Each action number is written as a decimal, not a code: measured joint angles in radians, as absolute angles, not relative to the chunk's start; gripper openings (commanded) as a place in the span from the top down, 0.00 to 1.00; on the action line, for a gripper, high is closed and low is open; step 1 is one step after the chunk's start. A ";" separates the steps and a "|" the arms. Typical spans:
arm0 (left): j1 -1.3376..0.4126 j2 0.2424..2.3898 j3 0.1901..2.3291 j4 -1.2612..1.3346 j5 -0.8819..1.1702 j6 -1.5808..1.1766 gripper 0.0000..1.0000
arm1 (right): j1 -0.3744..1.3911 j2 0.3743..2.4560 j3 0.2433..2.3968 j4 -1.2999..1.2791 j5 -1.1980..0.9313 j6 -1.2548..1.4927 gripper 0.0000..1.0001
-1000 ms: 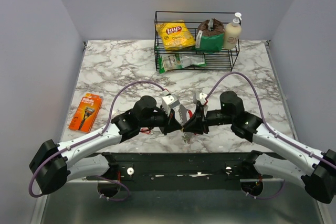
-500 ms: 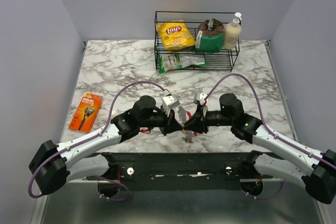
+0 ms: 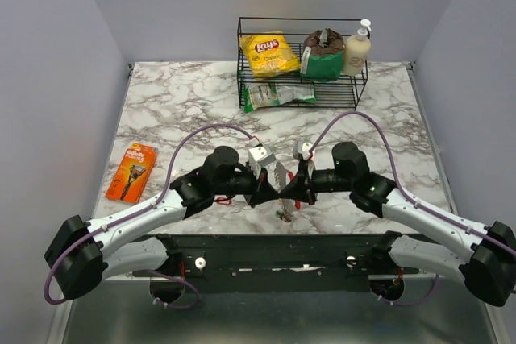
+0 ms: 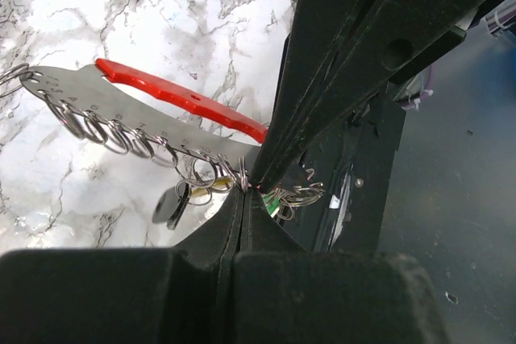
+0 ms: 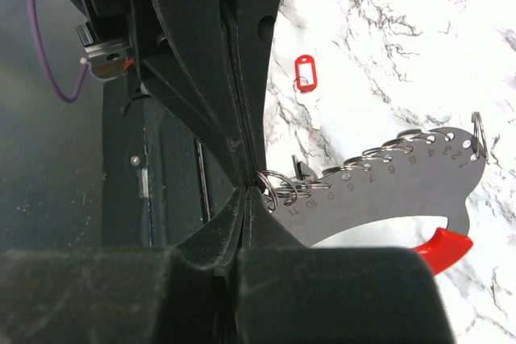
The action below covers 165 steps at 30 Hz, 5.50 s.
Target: Put the keys on the keyring
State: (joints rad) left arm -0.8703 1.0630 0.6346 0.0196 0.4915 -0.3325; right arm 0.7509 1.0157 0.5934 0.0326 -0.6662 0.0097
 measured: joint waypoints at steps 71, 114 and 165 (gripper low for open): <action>-0.925 1.315 0.413 0.269 0.399 -0.585 0.41 | 0.614 1.164 0.556 0.058 -0.426 0.247 0.57; -0.971 1.286 0.540 0.131 0.293 -0.478 0.48 | 0.590 1.168 0.538 0.060 -0.461 0.279 0.57; -1.007 1.479 0.616 0.029 0.228 -0.387 0.94 | 0.561 1.184 0.522 0.081 -0.485 0.292 0.57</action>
State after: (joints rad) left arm -1.0069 1.4788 0.6163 0.0288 0.2279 -0.3866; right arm 0.5606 1.1839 0.5220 0.0811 -0.4854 0.2916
